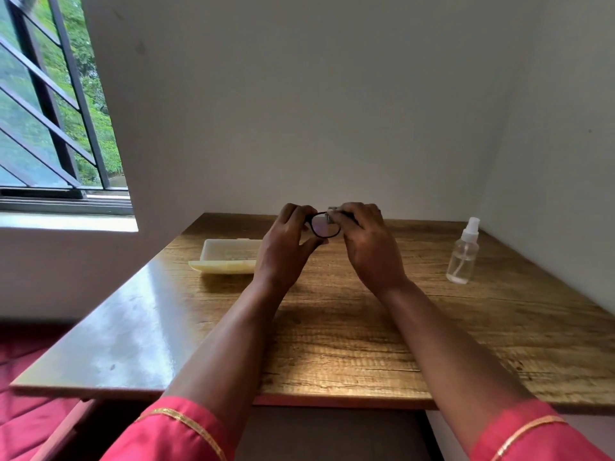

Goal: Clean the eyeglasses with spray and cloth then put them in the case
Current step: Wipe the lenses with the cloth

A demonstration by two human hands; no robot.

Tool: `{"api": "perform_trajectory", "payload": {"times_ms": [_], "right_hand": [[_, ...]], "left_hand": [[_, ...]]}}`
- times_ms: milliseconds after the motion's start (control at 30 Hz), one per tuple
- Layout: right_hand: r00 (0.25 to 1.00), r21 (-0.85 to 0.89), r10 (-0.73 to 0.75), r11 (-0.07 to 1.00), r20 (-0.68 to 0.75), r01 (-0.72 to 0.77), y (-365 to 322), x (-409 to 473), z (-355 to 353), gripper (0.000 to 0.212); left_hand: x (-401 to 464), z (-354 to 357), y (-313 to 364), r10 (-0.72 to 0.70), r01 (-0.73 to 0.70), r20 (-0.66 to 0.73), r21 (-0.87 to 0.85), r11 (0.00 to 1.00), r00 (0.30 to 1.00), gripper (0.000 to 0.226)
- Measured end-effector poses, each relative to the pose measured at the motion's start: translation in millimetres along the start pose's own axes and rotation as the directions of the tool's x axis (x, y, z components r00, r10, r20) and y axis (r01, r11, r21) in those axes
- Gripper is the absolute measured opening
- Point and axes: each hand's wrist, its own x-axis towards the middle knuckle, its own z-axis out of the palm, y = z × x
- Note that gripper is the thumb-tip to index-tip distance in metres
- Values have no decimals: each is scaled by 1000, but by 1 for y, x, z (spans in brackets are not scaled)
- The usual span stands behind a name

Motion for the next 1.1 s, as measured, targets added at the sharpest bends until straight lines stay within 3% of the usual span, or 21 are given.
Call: {"api": "perform_trajectory", "payload": {"times_ms": [300,467,767,933,1100], "right_hand": [[963,-35,-256,965,81,259,-13,-2,8,27],[995,-25,-97,995,26,98,-7,0,1,32],[984,390,134,918,-119,-78,-10,1,-17,25],[992,219,79,974,-97,-56,-9,-2,-12,17],[996,199,71,978,-50,-59,-4,-5,-10,19]], "left_hand": [[-1,1,-3,27,-27,-12,13,1000,1000,42],[0,-1,-2,29,-29,-23,-20,999,999,39],[-1,1,-2,19,-19,14,24,1000,1000,46],[-1,2,-1,40,-41,8,20,999,999,46],[0,1,-1,50,-50,-1,13,999,999,43]]}}
